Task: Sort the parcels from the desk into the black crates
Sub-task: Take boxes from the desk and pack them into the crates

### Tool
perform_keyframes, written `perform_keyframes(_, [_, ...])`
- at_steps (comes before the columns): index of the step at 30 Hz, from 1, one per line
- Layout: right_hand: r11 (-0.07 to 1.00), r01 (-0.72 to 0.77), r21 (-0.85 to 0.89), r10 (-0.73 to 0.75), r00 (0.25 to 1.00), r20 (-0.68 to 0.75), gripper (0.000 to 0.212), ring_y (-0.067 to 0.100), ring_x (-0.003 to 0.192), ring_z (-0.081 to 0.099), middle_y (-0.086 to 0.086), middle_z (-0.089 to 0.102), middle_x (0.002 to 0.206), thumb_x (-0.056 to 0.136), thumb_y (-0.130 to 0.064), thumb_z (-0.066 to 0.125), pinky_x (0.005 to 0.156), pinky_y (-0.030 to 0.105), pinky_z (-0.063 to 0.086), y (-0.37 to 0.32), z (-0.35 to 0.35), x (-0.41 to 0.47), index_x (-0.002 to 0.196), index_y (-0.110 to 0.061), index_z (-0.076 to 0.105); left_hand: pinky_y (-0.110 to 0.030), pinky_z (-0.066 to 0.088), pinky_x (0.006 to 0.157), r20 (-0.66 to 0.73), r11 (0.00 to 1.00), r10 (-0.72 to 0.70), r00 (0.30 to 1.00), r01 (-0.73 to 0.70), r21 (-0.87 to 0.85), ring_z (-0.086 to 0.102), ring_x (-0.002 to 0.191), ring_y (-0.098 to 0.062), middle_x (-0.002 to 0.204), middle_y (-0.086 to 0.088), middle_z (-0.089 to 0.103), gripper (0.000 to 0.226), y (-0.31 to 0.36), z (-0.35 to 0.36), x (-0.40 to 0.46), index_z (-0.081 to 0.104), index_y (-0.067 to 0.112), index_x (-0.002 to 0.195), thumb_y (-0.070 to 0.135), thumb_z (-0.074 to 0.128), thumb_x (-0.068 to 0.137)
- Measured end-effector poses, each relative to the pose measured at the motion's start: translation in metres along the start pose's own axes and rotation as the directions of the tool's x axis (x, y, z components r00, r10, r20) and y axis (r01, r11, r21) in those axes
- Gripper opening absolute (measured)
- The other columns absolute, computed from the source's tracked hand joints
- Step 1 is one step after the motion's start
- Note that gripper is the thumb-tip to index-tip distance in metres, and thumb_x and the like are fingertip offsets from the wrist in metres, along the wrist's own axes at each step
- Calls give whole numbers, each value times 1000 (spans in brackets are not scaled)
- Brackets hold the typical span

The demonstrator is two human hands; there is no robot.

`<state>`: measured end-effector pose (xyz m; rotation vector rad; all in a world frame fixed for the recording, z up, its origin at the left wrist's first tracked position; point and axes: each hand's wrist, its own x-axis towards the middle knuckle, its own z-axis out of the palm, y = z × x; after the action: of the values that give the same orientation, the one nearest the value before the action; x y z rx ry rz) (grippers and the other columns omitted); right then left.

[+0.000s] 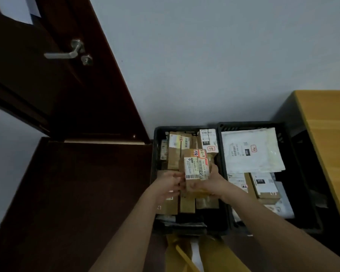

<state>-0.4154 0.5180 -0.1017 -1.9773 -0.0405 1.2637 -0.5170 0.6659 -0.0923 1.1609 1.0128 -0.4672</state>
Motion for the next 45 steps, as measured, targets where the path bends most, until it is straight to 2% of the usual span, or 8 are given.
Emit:
perform_keyframes(10, [989, -106, 99, 102, 994, 48, 75, 16, 100, 61, -6, 61, 116, 94, -9, 61, 65, 27, 51, 35, -17, 29, 151, -35, 19, -51, 52, 95, 7, 994, -86, 996, 87, -62, 62, 108, -23, 118, -1, 64, 29, -20, 29, 38, 50, 33, 124, 28, 60, 97])
perform_keyframes(14, [992, -99, 83, 90, 991, 103, 76, 19, 104, 64, 4, 63, 124, 95, -10, 61, 70, 30, 55, 38, -4, 51, 151, -41, 21, -33, 56, 68, -94, 988, -84, 992, 71, -138, 66, 95, -17, 109, -1, 67, 30, -21, 19, 47, 48, 26, 125, 17, 59, 98])
perform_keyframes(19, [997, -48, 56, 40, 989, 139, 72, 10, 90, 62, 7, 61, 130, 96, -5, 59, 57, 17, 50, 45, 3, 65, 152, -33, 23, -36, 58, 81, -178, 985, -82, 981, 52, -166, 66, 103, -21, 114, -5, 67, 37, -28, 14, 62, 49, 15, 134, 10, 57, 98])
perform_keyframes(23, [1000, -13, -11, 14, 992, 127, 79, 7, 91, 61, -5, 60, 117, 94, -4, 60, 66, 19, 53, 50, 4, 72, 154, -33, 18, -35, 54, 90, -175, 982, -113, 978, 83, -171, 65, 102, -16, 117, -2, 67, 37, -37, 17, 68, 50, 16, 136, 10, 54, 100])
perform_keyframes(29, [997, -10, -74, 14, 998, 56, 78, 19, 101, 64, -2, 61, 117, 91, -12, 64, 86, 43, 57, 68, 17, 80, 152, -35, 21, -18, 53, 54, -175, 980, -177, 968, 158, -118, 66, 88, -12, 107, -1, 68, 30, -52, 21, 84, 57, 8, 130, 7, 53, 100])
perform_keyframes(33, [998, -5, -64, 7, 1000, 30, 76, 21, 115, 59, 0, 59, 133, 91, -30, 66, 97, 43, 52, 79, 29, 77, 153, -34, 22, -29, 58, 68, -166, 979, -193, 967, 179, -96, 68, 93, -17, 107, -2, 70, 34, -68, 16, 92, 56, 13, 131, 8, 58, 98])
perform_keyframes(39, [998, 55, -30, -55, 998, -13, 140, 11, 125, 52, -10, 49, 139, 57, -49, 90, 107, 39, 44, 88, 33, 91, 152, -41, -13, -27, 54, 78, 6, 984, -176, 984, 175, 40, 65, 109, -20, 131, -8, 61, 52, -55, 10, 99, 47, 24, 143, 4, 57, 96])
perform_keyframes(45, [991, -101, -92, 79, 972, -220, 135, 25, 126, 51, 3, 46, 138, 59, -49, 88, 102, 39, 43, 91, 10, 87, 153, -32, -7, -35, 49, 95, 92, 971, -178, 980, 160, 180, 62, 111, -16, 130, -1, 60, 37, -37, 24, 108, 55, 25, 135, 15, 52, 100])
